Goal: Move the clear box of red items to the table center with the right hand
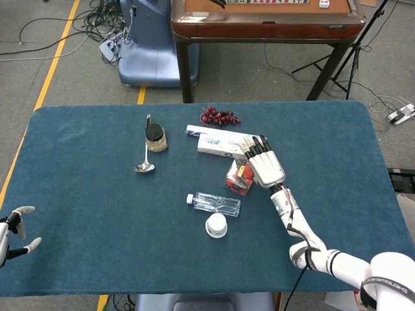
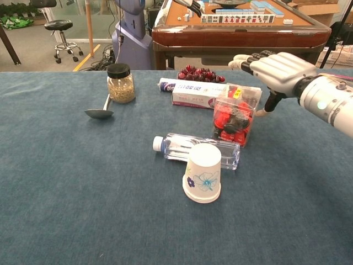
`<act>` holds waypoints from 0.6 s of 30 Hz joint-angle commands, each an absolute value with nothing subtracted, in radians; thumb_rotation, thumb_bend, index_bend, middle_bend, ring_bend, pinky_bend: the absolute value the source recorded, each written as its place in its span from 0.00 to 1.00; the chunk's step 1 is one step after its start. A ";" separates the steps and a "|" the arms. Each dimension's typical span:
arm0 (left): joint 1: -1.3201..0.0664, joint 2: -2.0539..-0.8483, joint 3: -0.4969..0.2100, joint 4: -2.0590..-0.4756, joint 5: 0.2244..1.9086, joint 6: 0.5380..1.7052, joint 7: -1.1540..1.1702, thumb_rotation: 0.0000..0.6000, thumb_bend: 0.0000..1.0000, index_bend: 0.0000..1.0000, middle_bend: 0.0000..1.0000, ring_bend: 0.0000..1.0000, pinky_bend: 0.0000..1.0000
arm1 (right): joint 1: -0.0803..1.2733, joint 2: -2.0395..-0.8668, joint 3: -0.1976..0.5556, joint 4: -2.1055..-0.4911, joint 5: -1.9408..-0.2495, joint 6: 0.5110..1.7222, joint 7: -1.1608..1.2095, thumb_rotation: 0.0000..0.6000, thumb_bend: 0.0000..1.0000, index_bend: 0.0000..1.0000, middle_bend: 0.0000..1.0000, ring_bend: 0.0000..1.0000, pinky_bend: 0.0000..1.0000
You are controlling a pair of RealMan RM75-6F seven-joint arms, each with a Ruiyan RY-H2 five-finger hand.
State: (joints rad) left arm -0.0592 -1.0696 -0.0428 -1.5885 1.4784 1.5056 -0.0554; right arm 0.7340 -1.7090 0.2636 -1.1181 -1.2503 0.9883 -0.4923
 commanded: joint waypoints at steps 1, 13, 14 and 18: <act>-0.059 -1.069 -0.044 -1.589 1.477 1.506 -0.056 1.00 0.02 0.31 0.67 0.56 0.85 | 0.748 -1.723 0.271 -1.108 -1.240 0.983 -0.494 1.00 0.00 0.00 0.00 0.00 0.03; -0.051 -1.063 -0.044 -1.587 1.476 1.513 -0.074 1.00 0.02 0.31 0.67 0.56 0.85 | 0.835 -1.800 0.293 -1.027 -1.214 0.946 -0.497 1.00 0.00 0.00 0.00 0.00 0.03; -0.051 -1.062 -0.044 -1.587 1.475 1.512 -0.076 1.00 0.02 0.31 0.67 0.56 0.85 | 0.842 -1.805 0.295 -1.020 -1.212 0.943 -0.496 1.00 0.00 0.00 0.00 0.00 0.03; -0.049 -1.059 -0.044 -1.587 1.476 1.513 -0.079 1.00 0.02 0.31 0.67 0.56 0.85 | 0.859 -1.816 0.300 -1.003 -1.208 0.937 -0.489 1.00 0.00 0.00 0.00 0.00 0.03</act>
